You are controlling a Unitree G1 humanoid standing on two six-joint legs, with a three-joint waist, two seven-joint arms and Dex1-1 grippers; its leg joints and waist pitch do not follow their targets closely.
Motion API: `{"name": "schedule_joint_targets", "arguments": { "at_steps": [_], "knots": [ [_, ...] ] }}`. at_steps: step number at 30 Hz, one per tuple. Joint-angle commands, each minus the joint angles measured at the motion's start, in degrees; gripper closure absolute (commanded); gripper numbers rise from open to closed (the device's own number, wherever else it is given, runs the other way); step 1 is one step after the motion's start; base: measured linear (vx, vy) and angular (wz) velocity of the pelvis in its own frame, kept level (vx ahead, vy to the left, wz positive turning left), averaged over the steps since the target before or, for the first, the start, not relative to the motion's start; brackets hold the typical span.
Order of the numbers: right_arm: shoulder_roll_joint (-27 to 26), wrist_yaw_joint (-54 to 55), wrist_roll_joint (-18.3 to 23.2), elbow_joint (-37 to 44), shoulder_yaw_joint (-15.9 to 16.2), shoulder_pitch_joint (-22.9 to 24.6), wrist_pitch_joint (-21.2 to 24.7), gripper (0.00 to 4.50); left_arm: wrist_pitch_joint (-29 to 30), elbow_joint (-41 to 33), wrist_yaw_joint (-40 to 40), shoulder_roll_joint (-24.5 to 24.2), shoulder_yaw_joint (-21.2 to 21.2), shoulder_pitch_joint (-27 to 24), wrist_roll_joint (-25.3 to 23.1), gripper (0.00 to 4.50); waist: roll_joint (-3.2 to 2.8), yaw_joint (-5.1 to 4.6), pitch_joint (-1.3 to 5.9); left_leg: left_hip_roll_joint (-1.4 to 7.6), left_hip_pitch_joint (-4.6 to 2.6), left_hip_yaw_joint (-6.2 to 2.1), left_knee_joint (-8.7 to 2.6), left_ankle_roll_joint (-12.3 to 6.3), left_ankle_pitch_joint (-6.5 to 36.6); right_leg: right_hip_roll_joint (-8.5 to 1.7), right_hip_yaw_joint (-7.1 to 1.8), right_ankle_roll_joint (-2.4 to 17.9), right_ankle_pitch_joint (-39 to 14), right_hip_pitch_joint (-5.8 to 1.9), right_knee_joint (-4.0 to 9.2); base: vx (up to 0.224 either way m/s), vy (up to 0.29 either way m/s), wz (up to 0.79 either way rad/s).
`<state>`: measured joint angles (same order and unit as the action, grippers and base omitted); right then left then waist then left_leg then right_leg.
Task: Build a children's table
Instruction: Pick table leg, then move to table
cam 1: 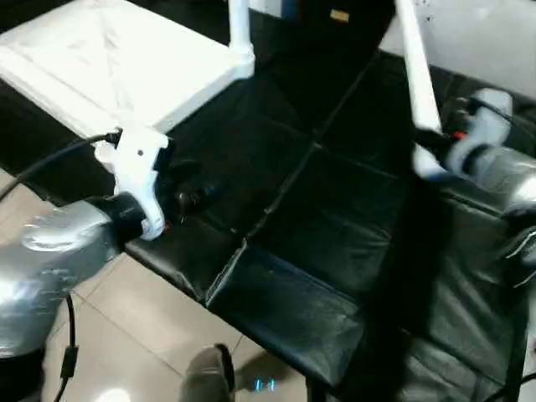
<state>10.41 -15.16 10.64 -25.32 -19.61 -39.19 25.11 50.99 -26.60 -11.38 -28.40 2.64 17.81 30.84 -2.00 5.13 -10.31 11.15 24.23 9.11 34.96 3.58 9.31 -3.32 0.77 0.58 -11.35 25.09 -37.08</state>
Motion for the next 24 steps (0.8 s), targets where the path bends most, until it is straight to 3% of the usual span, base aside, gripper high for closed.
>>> {"name": "schedule_joint_targets", "arguments": {
  "at_steps": [1,2,3,4,6,7,8,9,10,11,12,13,14,15,16,17,18,19,20,21,22,23,24],
  "knots": [
    [-1.9,5.1,0.4,12.0,0.1,3.0,2.7,2.59,-2.4,-0.3,1.2,-0.3,-0.9,-1.2,-2.4,1.49,0.13,0.0,7.59,0.47,-1.67,0.43,-2.69,-3.85,-3.5,-2.2,-1.23,14.7,7.2,-4.25,2.81,0.0,0.0,0.0],
    [-3.3,6.3,0.4,15.2,0.5,4.3,3.6,2.59,-2.9,-0.3,1.3,-0.3,-1.5,-1.3,-2.9,1.49,-0.39,0.0,7.82,0.6,-2.23,0.52,-3.04,-1.71,1.2,-2.21,-1.14,13.6,1.3,-3.8,3.22,0.0,0.0,0.0],
    [-5.0,7.4,-0.7,22.7,3.4,7.8,5.1,2.59,-3.0,0.1,2.2,0.9,-2.0,-2.0,-3.4,1.49,-0.62,-0.03,7.94,0.57,-2.37,0.57,-3.08,-0.73,2.7,-2.16,-1.15,13.3,-0.9,-3.8,3.29,0.0,0.0,0.0],
    [-5.9,8.2,-0.3,25.6,3.8,9.2,6.5,2.59,-3.6,0.3,2.7,1.6,-2.1,-2.4,-3.9,1.49,-0.88,0.01,7.62,0.71,-2.54,0.65,-3.43,0.99,5.6,-2.17,-1.25,11.7,-5.1,-3.4,3.82,0.0,0.0,0.0],
    [-8.6,10.2,0.7,32.4,4.4,12.9,6.7,2.59,-4.3,0.3,3.5,3.1,-1.8,-3.0,-3.9,1.49,-0.49,-0.32,7.63,0.54,-2.43,0.64,-3.86,2.6,8.9,-2.36,-1.4,9.0,-10.7,-3.48,4.3,0.0,0.0,0.0],
    [-8.9,10.4,0.8,33.4,4.6,13.5,6.4,2.59,-4.3,0.2,3.6,3.3,-1.7,-3.1,-3.8,1.49,-0.65,-0.18,7.75,0.22,-2.18,1.06,-3.69,1.54,9.4,-3.31,-2.08,7.5,-13.6,-3.41,4.82,0.0,0.0,0.0],
    [-9.6,11.1,0.6,36.1,5.1,15.0,7.3,2.59,-4.3,0.3,3.9,3.8,-1.7,-3.2,-4.1,1.49,-0.45,-0.17,7.87,-0.08,-1.62,1.07,-3.62,-0.06,9.0,-3.99,-2.56,6.5,-16.2,-3.81,5.35,0.0,0.0,0.0],
    [-12.2,12.5,2.2,42.4,5.6,19.4,10.7,2.59,-5.3,0.2,4.1,4.1,-2.2,-3.8,-5.6,1.49,-0.09,0.19,8.13,-0.33,-1.3,1.21,-2.97,-2.64,9.0,-5.43,-3.62,5.3,-19.0,-3.92,6.51,0.0,0.0,0.0],
    [-13.3,13.6,1.8,44.9,5.6,21.5,11.8,2.59,-5.6,0.2,4.3,4.3,-2.2,-4.0,-6.0,1.49,-0.1,0.51,8.17,-0.47,-1.01,1.0,-2.39,-4.31,8.8,-6.48,-4.44,4.4,-20.6,-4.13,7.17,0.0,0.0,0.0],
    [-14.4,14.8,1.3,48.2,5.8,24.5,13.7,2.59,-5.9,0.1,4.5,4.6,-1.9,-4.5,-6.2,1.49,1.04,0.77,8.38,-0.5,-3.3,2.09,0.57,-1.59,13.1,-5.64,-9.52,1.1,-31.3,-2.64,9.03,-0.016,0.05,-0.24],
    [-14.6,15.1,1.4,49.6,5.9,26.0,14.8,2.59,-6.1,0.1,4.5,4.6,-1.6,-4.7,-6.2,1.49,1.86,1.6,7.64,-1.14,-1.51,0.45,2.22,-1.15,14.2,-7.46,-13.26,-1.4,-42.9,-4.57,10.33,-0.016,0.05,-0.24],
    [-14.6,15.2,1.5,50.0,5.9,26.3,15.2,2.59,-6.2,0.1,4.5,4.5,-1.6,-4.8,-6.3,1.49,1.86,1.6,7.64,-1.14,-1.51,0.45,2.22,-1.15,14.2,-7.46,-13.26,-1.4,-42.9,-4.57,10.33,-0.02,0.12,-0.52],
    [-14.6,15.6,1.6,51.0,6.1,26.8,16.1,2.59,-6.4,0.2,4.5,4.5,-1.5,-4.9,-6.6,1.49,1.83,1.78,7.59,-1.69,-2.09,-1.34,2.58,-1.51,13.4,-6.36,-15.2,-3.6,-49.9,-4.01,10.98,-0.036,0.194,-0.61],
    [-14.6,15.8,2.0,51.9,6.1,27.2,17.1,2.59,-6.5,0.3,4.6,4.8,-1.1,-5.0,-6.6,1.49,2.01,1.29,7.84,-2.12,-2.45,-1.32,1.9,-1.53,13.5,-4.82,-14.8,-3.7,-48.6,-3.54,10.79,-0.036,0.194,-0.61],
    [-14.7,16.1,2.3,53.0,6.2,27.8,18.0,2.59,-6.6,0.4,4.8,5.0,-0.7,-5.1,-6.7,1.49,0.49,0.06,8.27,-2.09,-5.2,-0.59,-0.41,-1.41,17.8,-1.24,-11.97,-3.5,-42.8,-0.82,9.48,-0.063,0.251,-0.62],
    [-14.7,16.4,2.5,54.1,6.3,28.3,18.9,2.59,-6.6,0.5,4.7,5.0,-0.3,-5.2,-6.9,1.49,0.32,-1.28,8.61,-2.05,-7.41,0.33,-1.84,-1.75,22.0,1.28,-9.18,-3.5,-37.8,0.97,8.03,-0.109,0.262,-0.57],
    [-14.7,16.4,2.9,55.1,6.7,28.9,19.9,2.59,-6.7,0.3,4.8,5.1,0.4,-5.3,-7.0,1.49,-1.59,-3.61,8.77,-0.36,-8.06,1.8,-5.23,-4.0,32.6,3.55,-1.28,-1.6,-26.9,2.48,1.19,-0.109,0.262,-0.57],
    [-14.6,16.3,3.1,55.2,6.7,29.1,20.1,2.59,-6.7,0.3,4.9,5.3,0.4,-5.4,-7.0,1.49,-1.63,-4.06,8.56,3.27,-4.99,3.57,-8.86,-4.9,39.1,1.05,3.79,0.4,-17.5,-0.02,-7.14,-0.122,0.254,-0.6],
    [-14.8,16.5,2.9,55.5,6.8,29.3,20.5,2.59,-6.8,0.2,5.0,5.2,0.6,-5.6,-7.3,1.49,-1.49,-3.78,7.7,5.44,-4.56,5.25,-10.62,-4.06,41.5,-1.36,6.54,2.5,-12.3,-1.82,-9.13,-0.11,0.213,-0.64],
    [-14.9,16.6,2.7,55.7,6.9,29.4,20.7,2.59,-6.8,0.1,5.1,5.2,0.7,-5.8,-7.5,1.49,-0.36,-3.53,7.33,6.35,-4.17,6.28,-11.18,-2.67,44.1,-2.03,7.03,2.7,-12.9,-3.07,-9.88,-0.11,0.213,-0.64],
    [-15.0,16.7,2.6,55.8,7.2,29.4,21.0,2.59,-6.7,-0.2,5.1,5.1,1.1,-6.2,-7.6,1.49,0.26,-0.89,8.55,7.0,-3.98,8.57,-11.14,3.29,46.3,-3.04,5.8,1.9,-19.4,-6.58,-10.17,-0.099,0.13,-0.7],
    [-15.1,16.8,2.6,55.9,7.7,29.4,21.4,2.59,-6.5,-0.7,5.3,5.0,1.6,-7.0,-7.6,1.49,4.36,-1.0,10.14,3.81,-6.24,6.9,-0.97,8.51,32.5,-9.56,-2.7,-2.7,-44.5,-3.51,0.3,-0.013,0.074,-0.69],
    [-15.2,16.9,2.6,55.9,8.0,29.4,21.6,2.59,-6.3,-1.2,5.4,4.9,1.9,-7.6,-7.5,1.49,3.04,0.92,8.17,1.67,-5.08,2.12,10.49,3.55,22.8,-18.05,-10.09,-3.0,-58.2,-1.12,10.28,-0.013,0.074,-0.69]
  ]
}}
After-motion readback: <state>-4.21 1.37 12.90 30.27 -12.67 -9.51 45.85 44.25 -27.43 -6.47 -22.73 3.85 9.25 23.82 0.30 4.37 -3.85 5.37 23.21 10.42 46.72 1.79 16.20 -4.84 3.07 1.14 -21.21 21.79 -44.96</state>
